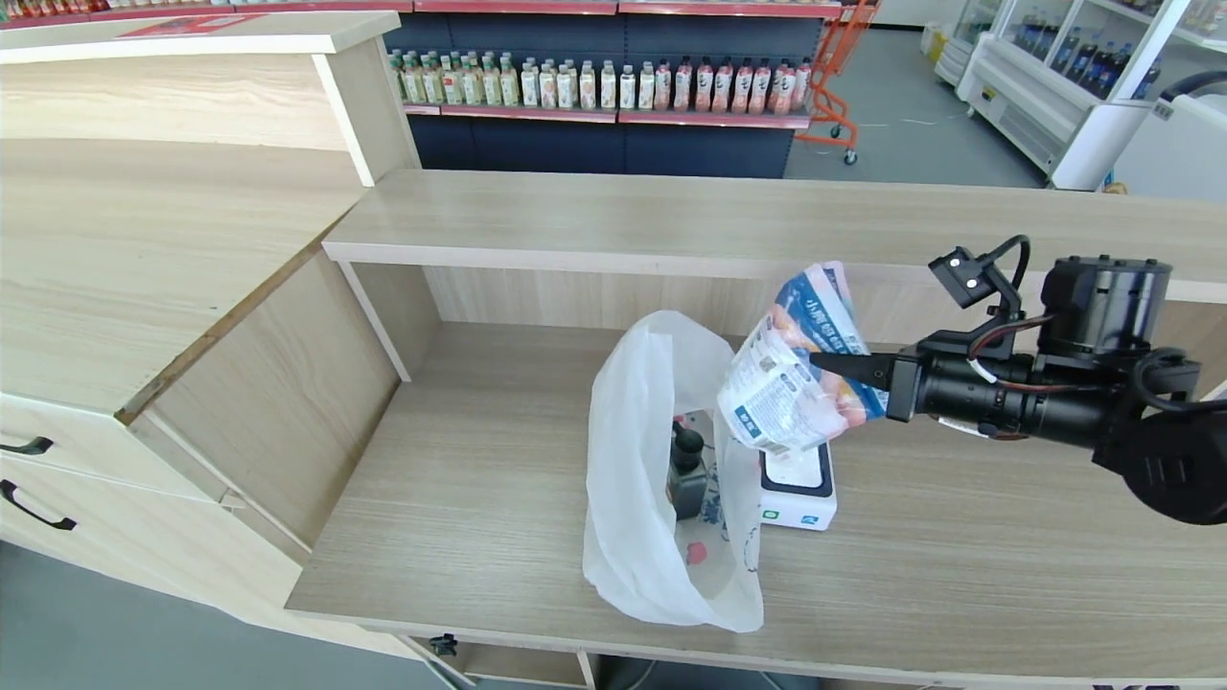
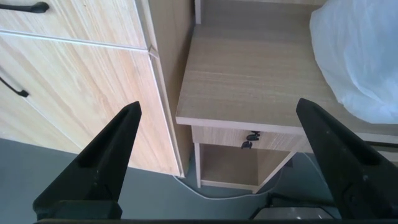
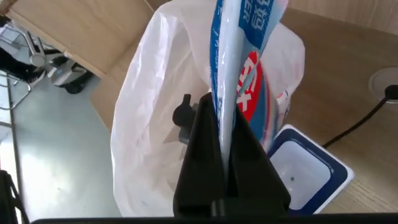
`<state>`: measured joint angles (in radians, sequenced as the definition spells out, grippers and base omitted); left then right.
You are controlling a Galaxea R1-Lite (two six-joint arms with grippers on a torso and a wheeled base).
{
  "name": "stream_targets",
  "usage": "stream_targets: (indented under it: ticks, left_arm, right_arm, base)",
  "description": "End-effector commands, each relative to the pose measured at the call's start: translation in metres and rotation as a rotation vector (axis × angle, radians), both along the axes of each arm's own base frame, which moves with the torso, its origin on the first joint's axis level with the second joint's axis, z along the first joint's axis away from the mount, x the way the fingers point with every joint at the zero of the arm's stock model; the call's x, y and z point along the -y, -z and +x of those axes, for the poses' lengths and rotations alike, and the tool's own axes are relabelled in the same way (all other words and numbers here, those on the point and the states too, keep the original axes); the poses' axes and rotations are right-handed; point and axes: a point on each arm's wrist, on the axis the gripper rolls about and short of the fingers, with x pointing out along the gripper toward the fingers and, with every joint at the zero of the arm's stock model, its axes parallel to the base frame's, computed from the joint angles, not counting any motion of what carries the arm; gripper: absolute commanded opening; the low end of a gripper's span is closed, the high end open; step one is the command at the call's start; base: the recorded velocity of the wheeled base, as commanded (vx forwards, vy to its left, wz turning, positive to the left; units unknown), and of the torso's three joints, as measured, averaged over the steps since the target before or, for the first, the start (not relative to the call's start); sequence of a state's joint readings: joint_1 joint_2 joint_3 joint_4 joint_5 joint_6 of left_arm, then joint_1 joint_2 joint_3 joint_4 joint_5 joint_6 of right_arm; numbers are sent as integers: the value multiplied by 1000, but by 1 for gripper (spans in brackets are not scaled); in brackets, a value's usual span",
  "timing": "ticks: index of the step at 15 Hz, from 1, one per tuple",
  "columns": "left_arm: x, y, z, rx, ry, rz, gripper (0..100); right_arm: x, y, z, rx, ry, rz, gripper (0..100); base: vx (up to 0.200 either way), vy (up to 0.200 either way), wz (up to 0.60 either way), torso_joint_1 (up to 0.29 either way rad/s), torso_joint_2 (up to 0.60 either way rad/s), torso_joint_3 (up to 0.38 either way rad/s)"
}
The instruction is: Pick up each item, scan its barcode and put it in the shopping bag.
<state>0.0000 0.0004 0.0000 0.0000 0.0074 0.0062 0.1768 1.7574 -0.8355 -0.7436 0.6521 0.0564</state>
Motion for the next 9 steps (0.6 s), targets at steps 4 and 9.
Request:
stream_targets:
  ticks: [4,9]
  left_arm:
    - [0,0,0,-1,0,0,100]
    - [0,0,0,-1,0,0,100]
  right_arm:
    - [-14,41,33,5,-30,-5,0]
    - [-45,55,53,5,-98,-1,0]
  base:
    - [0,0,0,0,0,0]
    - [0,0,0,0,0,0]
